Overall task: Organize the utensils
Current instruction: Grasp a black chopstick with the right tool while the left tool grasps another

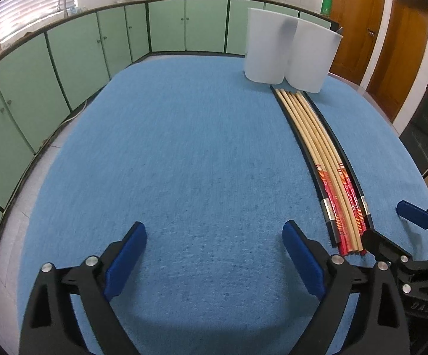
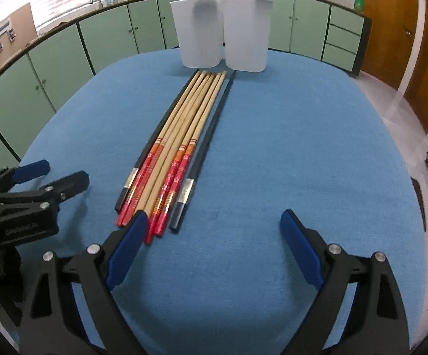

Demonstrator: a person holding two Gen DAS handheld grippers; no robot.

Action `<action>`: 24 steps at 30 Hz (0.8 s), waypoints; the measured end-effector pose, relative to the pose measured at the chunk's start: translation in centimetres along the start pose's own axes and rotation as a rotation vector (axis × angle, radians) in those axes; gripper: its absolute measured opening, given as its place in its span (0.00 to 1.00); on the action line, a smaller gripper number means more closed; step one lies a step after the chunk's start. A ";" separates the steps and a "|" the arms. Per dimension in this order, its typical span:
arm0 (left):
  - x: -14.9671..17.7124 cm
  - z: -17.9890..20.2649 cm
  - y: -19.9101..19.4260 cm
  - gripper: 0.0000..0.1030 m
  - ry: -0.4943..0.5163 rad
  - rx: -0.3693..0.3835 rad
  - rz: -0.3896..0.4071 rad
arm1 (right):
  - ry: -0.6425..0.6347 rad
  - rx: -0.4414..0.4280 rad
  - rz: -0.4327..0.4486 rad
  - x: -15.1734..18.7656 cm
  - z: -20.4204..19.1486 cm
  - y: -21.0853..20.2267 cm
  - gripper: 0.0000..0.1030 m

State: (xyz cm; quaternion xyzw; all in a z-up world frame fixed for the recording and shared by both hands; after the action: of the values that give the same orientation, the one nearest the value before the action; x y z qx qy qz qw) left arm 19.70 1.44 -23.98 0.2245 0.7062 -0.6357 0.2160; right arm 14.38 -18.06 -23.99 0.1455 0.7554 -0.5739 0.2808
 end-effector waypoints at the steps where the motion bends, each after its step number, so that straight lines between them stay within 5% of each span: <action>1: 0.0 0.0 0.0 0.89 0.001 -0.001 0.000 | 0.007 0.012 0.002 0.0 0.3 -0.1 0.85; 16: 0.0 0.2 0.0 0.91 0.010 0.009 -0.006 | 0.038 0.057 -0.001 0.6 2.5 -0.7 0.82; 19: 0.1 0.4 -0.2 0.91 0.011 0.027 -0.009 | 0.023 0.051 0.005 0.4 2.0 -0.6 0.67; 24: 0.4 0.9 -0.4 0.91 0.034 0.044 -0.013 | -0.011 -0.013 0.015 0.2 0.8 -0.6 0.16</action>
State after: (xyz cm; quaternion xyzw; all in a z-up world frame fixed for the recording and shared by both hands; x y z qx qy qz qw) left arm 19.12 0.51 -23.96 0.2353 0.6973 -0.6485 0.1946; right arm 14.11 -19.00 -23.81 0.1462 0.7565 -0.5675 0.2905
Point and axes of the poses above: each gripper's, at about its wrist camera, not at the fingertips, and y roughly the way its jaws point, z to its right, x to its underside, the point moved 5 cm from there along y, roughly the way its jaws point, and after that the axes turned 10 degrees about -x, right-handed, at the moved point
